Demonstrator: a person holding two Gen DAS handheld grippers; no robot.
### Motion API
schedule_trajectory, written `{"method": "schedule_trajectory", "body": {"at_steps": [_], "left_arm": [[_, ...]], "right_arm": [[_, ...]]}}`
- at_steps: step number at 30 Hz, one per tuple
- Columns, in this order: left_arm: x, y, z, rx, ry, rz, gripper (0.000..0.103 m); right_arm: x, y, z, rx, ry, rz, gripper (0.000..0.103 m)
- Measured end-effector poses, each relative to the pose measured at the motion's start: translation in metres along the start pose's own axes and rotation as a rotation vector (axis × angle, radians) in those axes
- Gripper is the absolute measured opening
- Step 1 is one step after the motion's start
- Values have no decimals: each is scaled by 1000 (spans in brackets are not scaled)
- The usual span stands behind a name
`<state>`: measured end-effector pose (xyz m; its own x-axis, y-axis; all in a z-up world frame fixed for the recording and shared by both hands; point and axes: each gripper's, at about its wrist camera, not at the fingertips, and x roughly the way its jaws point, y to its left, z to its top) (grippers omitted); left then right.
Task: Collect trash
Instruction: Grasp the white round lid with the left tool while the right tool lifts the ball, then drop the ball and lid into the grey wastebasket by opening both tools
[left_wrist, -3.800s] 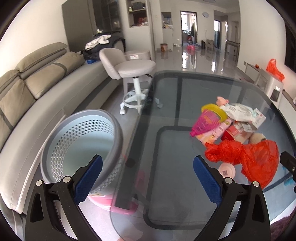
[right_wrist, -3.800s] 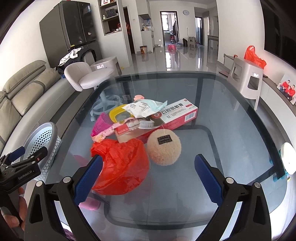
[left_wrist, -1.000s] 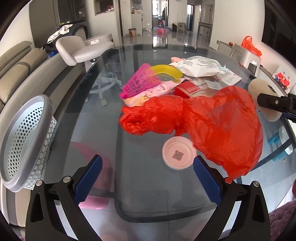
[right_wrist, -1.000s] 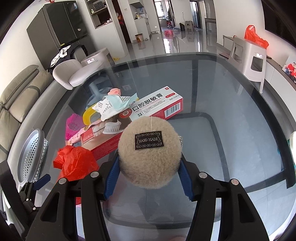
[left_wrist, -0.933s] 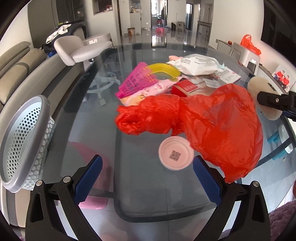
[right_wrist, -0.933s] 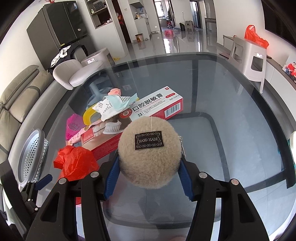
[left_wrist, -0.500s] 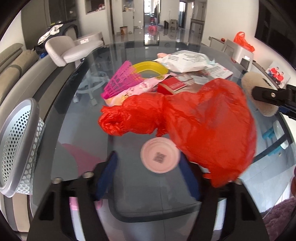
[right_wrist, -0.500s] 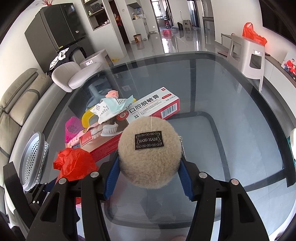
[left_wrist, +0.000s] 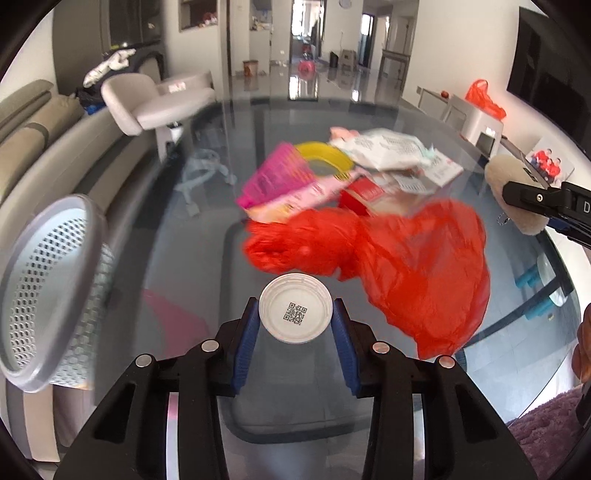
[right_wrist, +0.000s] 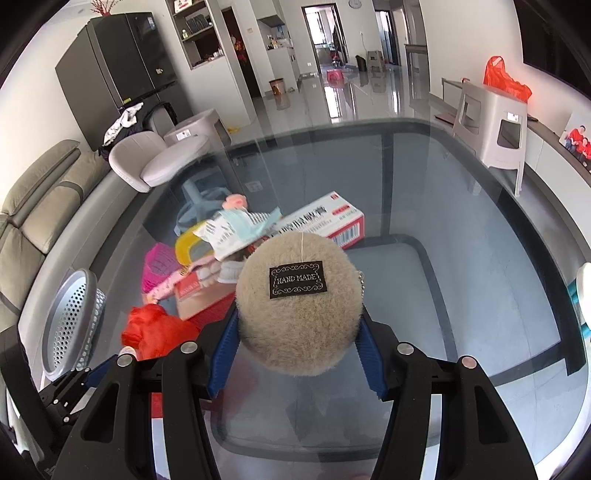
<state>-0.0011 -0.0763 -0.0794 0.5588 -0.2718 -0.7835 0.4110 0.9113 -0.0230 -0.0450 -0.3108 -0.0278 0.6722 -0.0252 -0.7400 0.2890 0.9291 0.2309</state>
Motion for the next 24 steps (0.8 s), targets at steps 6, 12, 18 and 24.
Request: {"method": "schedule_trajectory", "body": {"at_steps": [6,12,18,24], "left_arm": [[-25,23,8,-1,-43,60,39],[-54,62,19,-40,-100,124,39],[-75,111,21,-100,-118,195,39],[-86,171,13,-163,-102,300,39]], "right_arm": [[-15,18,6,-1,-47,36,56],[-28,60,11,-56,-95,127,56],[-18,125,9,-144,-62,235,56],[0,203,-2,-271,2,359,56]]}}
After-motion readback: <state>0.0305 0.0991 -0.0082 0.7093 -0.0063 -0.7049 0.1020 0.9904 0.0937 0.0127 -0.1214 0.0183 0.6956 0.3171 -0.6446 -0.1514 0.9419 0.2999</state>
